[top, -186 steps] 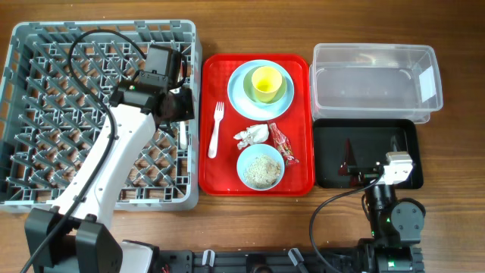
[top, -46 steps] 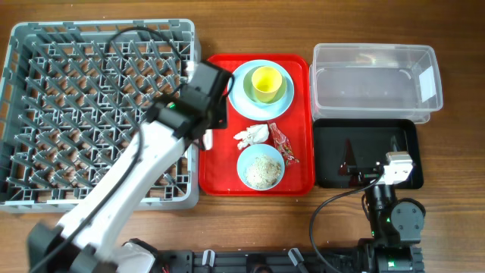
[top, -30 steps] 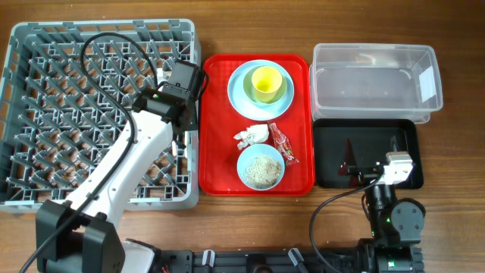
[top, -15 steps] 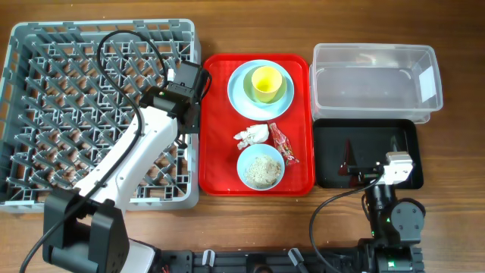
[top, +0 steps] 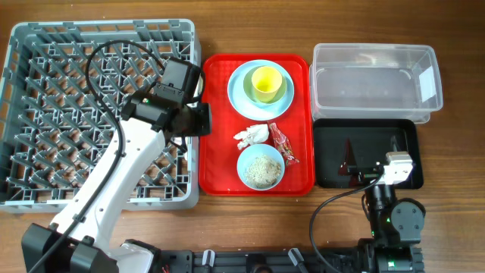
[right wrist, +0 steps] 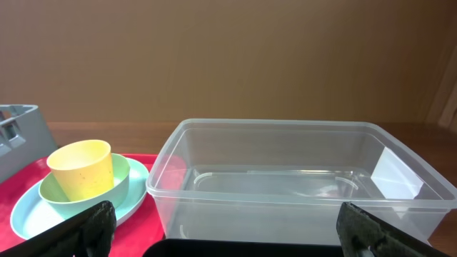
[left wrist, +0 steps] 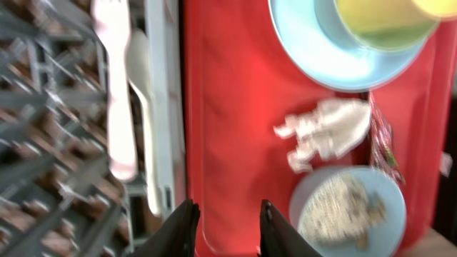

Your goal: Sort waste into correct bins and load items into the dishwasher rack

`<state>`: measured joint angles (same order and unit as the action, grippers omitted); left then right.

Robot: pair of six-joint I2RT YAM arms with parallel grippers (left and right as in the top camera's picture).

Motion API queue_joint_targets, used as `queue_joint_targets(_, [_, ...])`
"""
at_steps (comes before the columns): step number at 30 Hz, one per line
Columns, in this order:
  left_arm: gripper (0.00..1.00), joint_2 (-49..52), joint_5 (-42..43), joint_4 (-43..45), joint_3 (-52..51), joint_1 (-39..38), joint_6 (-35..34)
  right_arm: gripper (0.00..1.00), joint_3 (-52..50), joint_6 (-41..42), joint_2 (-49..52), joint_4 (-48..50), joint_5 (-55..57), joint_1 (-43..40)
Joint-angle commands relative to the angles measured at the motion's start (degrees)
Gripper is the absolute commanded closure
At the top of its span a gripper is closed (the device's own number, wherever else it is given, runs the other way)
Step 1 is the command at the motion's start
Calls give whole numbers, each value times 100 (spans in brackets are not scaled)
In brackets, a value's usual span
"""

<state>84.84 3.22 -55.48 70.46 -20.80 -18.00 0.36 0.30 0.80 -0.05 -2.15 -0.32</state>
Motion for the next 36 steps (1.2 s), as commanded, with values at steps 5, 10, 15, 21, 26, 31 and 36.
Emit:
queue_joint_targets(5, [67,-422,450,20,87,951,-702,0,-7,-22,22,17,-52,24])
queue_joint_targets(10, [39,-654,501,-190,87,1414,-717,0,-7,271,22,17,-214,24])
queue_joint_targets(15, [37,-960,402,-323,92,2282,-844,0,192,1377,48,186,-846,24])
queue_joint_targets(21, [0,-1182,658,-319,92,2997,-839,0,2332,1235,1694,-942,-1589,24])
queue_joint_targets(26, [0,-1174,658,-319,92,2997,-839,0,5672,874,4452,-3722,-2800,24])
queue_joint_targets(31, [0,-1174,658,-317,92,2997,-839,0,7130,1543,6207,-5174,-4035,24])
queue_joint_targets(36, [0,-1174,656,-315,92,2997,-839,57,7130,1491,6902,-6019,-2970,739])
